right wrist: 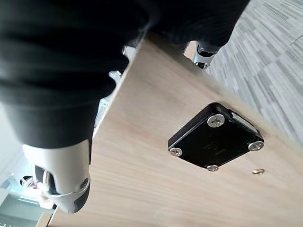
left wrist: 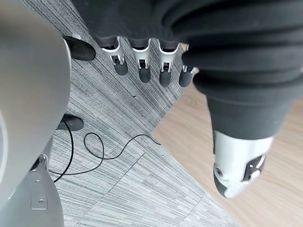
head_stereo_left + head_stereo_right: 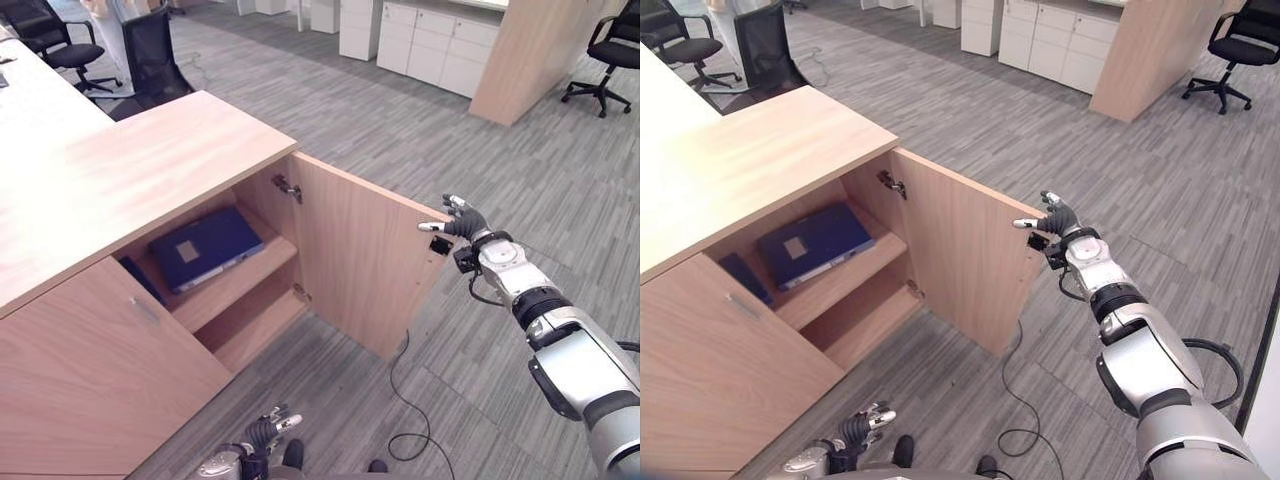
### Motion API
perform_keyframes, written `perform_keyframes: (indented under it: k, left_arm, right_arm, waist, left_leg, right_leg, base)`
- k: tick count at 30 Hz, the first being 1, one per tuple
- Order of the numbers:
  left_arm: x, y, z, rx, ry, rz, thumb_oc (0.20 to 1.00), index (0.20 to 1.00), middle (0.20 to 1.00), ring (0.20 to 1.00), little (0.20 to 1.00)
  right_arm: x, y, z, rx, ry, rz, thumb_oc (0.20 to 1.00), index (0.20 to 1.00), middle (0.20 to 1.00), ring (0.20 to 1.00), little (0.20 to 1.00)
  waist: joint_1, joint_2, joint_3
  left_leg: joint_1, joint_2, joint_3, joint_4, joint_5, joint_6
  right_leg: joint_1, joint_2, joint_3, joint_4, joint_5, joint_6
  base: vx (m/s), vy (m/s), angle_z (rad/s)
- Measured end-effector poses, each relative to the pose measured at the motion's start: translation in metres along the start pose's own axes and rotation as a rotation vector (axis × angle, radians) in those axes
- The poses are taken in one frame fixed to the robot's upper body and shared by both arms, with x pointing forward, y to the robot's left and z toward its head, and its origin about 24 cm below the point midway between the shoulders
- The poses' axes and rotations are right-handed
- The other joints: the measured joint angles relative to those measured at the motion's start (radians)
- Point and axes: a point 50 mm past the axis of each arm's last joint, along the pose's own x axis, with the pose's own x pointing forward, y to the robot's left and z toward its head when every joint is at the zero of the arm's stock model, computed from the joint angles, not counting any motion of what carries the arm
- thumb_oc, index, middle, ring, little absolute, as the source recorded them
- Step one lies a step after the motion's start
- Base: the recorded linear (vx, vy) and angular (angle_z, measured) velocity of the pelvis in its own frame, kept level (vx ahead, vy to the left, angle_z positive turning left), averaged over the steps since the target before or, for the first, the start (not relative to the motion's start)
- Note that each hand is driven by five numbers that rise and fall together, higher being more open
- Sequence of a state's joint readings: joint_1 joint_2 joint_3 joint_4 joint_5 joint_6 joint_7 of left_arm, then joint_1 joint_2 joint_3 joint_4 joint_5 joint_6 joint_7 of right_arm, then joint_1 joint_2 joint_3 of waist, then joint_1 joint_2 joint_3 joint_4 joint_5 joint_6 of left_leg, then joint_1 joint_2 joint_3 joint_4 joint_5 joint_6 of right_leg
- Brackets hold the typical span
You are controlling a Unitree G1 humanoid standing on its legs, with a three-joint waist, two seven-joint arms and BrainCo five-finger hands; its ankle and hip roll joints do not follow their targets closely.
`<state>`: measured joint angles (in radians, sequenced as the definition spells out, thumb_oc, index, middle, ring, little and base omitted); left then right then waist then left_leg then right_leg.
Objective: Put the empty folder in the office cabinet
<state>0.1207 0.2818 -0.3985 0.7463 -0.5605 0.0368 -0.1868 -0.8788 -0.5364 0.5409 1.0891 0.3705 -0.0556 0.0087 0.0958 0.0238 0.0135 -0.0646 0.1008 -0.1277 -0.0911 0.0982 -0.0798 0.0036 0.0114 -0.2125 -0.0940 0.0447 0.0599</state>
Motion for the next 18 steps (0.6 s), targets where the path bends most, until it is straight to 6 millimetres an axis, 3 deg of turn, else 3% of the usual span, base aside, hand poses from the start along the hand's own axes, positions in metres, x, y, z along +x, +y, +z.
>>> perform_keyframes:
  k: [3,4,6,9,11,13,14,15,16,18]
  left_arm:
    - [0.001,-0.001,-0.002,0.028,0.014,-0.003,1.0,1.0,1.0,1.0,1.0]
    - [0.001,-0.001,-0.002,0.031,0.016,-0.003,1.0,1.0,1.0,1.0,1.0]
    - [0.002,-0.003,0.0,0.066,0.021,-0.011,1.0,1.0,1.0,1.0,1.0]
    - [0.002,-0.008,0.002,0.097,0.02,-0.032,1.0,1.0,1.0,1.0,1.0]
    - [0.002,-0.008,0.003,0.107,0.025,-0.034,1.0,1.0,1.0,1.0,1.0]
    - [0.002,-0.007,0.003,0.105,0.026,-0.031,1.0,1.0,1.0,1.0,1.0]
    - [0.003,-0.007,0.008,0.104,0.013,-0.027,1.0,1.0,1.0,1.0,1.0]
    - [0.005,-0.008,0.011,0.109,0.005,-0.03,1.0,1.0,1.0,1.0,1.0]
    - [0.006,-0.007,0.011,0.107,0.009,-0.024,1.0,1.0,1.0,1.0,1.0]
    - [0.011,0.003,0.007,0.059,0.052,0.043,1.0,1.0,1.0,1.0,1.0]
  right_arm:
    - [-0.001,0.001,-0.025,-0.151,0.128,0.013,1.0,1.0,1.0,1.0,1.0]
    - [-0.005,0.004,-0.041,-0.222,0.207,0.036,1.0,1.0,1.0,1.0,1.0]
    - [-0.019,0.017,-0.083,-0.446,0.438,0.116,1.0,1.0,1.0,1.0,1.0]
    - [-0.04,0.045,-0.124,-0.631,0.584,0.243,1.0,1.0,1.0,1.0,1.0]
    - [-0.047,0.068,-0.133,-0.673,0.582,0.347,1.0,1.0,1.0,1.0,1.0]
    - [-0.051,0.102,-0.133,-0.694,0.514,0.464,1.0,1.0,1.0,1.0,1.0]
    - [-0.055,0.135,-0.122,-0.655,0.392,0.58,1.0,1.0,1.0,1.0,1.0]
    - [-0.056,0.147,-0.114,-0.618,0.355,0.617,1.0,1.0,1.0,1.0,1.0]
    - [-0.058,0.163,-0.103,-0.58,0.301,0.672,1.0,1.0,1.0,1.0,1.0]
    - [-0.075,0.209,-0.056,-0.425,0.071,0.895,1.0,1.0,1.0,1.0,1.0]
  waist:
    - [0.005,-0.007,-0.023]
    - [0.009,-0.005,-0.03]
    - [0.03,-0.012,-0.035]
    - [0.057,0.017,-0.009]
    - [0.057,0.035,0.007]
    - [0.056,0.04,0.013]
    - [0.056,0.039,0.023]
    - [0.055,0.039,0.03]
    - [0.055,0.037,0.035]
    - [0.052,0.016,0.05]
  left_leg:
    - [-0.006,0.003,-0.013,0.0,0.0,-0.001]
    - [-0.015,0.004,-0.019,0.0,0.001,-0.002]
    - [-0.025,0.005,-0.037,0.0,0.004,-0.004]
    - [-0.039,0.003,-0.052,0.001,0.011,-0.005]
    - [-0.041,0.003,-0.058,0.001,0.02,-0.015]
    - [-0.042,0.003,-0.058,0.002,0.022,-0.017]
    - [-0.042,0.005,-0.056,0.002,0.022,-0.018]
    - [-0.042,0.005,-0.058,0.002,0.022,-0.018]
    - [-0.043,0.005,-0.057,0.002,0.022,-0.018]
    - [-0.039,0.007,-0.045,0.002,0.022,-0.02]
  right_leg:
    - [0.001,0.004,-0.016,0.0,-0.003,-0.004]
    - [-0.003,0.005,-0.023,0.0,-0.004,-0.006]
    - [-0.006,0.004,-0.037,0.0,-0.009,-0.014]
    - [-0.022,0.003,-0.053,0.001,-0.008,-0.017]
    - [-0.022,0.006,-0.059,0.004,-0.008,-0.018]
    - [-0.023,0.009,-0.059,0.004,-0.01,-0.021]
    - [-0.022,0.012,-0.061,0.005,-0.01,-0.023]
    - [-0.022,0.013,-0.062,0.005,-0.011,-0.023]
    - [-0.022,0.013,-0.063,0.005,-0.012,-0.023]
    - [-0.023,0.014,-0.052,0.005,-0.012,-0.024]
  base:
    - [0.0,-0.004,0.14]
    - [-0.02,-0.001,0.24]
    - [-0.02,0.007,0.27]
    - [-0.01,0.015,0.16]
    - [-0.01,0.017,0.06]
    - [0.0,0.0,0.0]
    - [-0.01,0.011,0.04]
    - [-0.02,0.012,0.06]
    - [0.0,0.0,0.0]
    - [-0.02,0.016,-0.1]
